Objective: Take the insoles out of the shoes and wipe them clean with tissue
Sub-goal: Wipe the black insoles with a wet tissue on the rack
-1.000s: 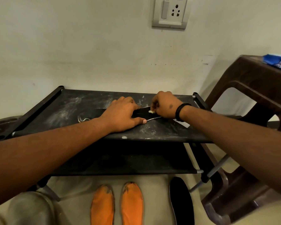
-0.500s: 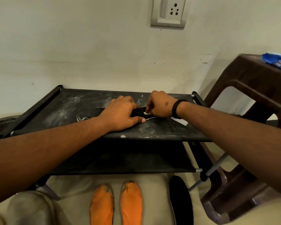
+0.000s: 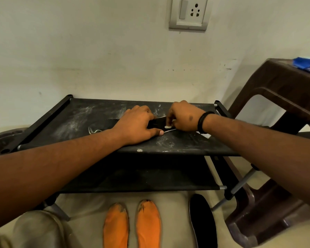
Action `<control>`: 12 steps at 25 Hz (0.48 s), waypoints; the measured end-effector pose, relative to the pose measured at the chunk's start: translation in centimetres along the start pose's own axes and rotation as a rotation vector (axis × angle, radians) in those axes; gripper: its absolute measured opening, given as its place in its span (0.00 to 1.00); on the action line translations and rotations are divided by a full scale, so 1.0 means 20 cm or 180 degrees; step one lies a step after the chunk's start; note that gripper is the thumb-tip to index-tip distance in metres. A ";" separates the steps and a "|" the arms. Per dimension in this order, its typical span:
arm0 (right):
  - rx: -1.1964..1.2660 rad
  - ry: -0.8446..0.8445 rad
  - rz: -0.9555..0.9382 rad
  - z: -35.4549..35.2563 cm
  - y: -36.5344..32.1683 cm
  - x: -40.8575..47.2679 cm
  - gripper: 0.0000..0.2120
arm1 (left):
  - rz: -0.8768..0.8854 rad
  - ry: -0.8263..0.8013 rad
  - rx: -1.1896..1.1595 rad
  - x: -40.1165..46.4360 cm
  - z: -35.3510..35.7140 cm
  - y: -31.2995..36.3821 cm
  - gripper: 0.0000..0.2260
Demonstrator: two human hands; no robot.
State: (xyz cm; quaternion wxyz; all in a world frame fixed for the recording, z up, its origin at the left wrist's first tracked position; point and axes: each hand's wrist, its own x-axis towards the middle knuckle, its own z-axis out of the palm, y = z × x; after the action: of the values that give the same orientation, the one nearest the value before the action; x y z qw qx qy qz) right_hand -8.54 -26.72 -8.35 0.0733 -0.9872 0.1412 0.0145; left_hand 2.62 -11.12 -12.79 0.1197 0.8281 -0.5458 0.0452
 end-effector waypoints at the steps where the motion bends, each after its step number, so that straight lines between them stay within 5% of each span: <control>1: -0.0115 0.0111 0.0165 -0.01 0.04 0.00 0.10 | 0.0008 0.0004 -0.0042 0.00 0.00 0.00 0.27; 4: -0.0380 0.0442 0.0568 0.00 0.08 -0.01 0.11 | 0.0012 0.0015 -0.0103 0.00 0.00 0.01 0.27; 8: -0.0181 0.0012 -0.0009 -0.01 0.03 -0.06 0.11 | 0.0016 0.0030 -0.0076 0.00 0.00 0.00 0.27; 12: -0.0281 0.0255 0.0270 -0.01 0.10 -0.06 0.11 | 0.0001 -0.0002 -0.0098 0.00 0.00 0.00 0.28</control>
State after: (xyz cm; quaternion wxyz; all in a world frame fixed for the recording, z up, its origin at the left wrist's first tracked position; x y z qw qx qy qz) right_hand -10.21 -28.35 -8.36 0.0233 -0.9824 0.1849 -0.0157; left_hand 2.57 -11.14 -12.74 0.1322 0.8261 -0.5466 0.0365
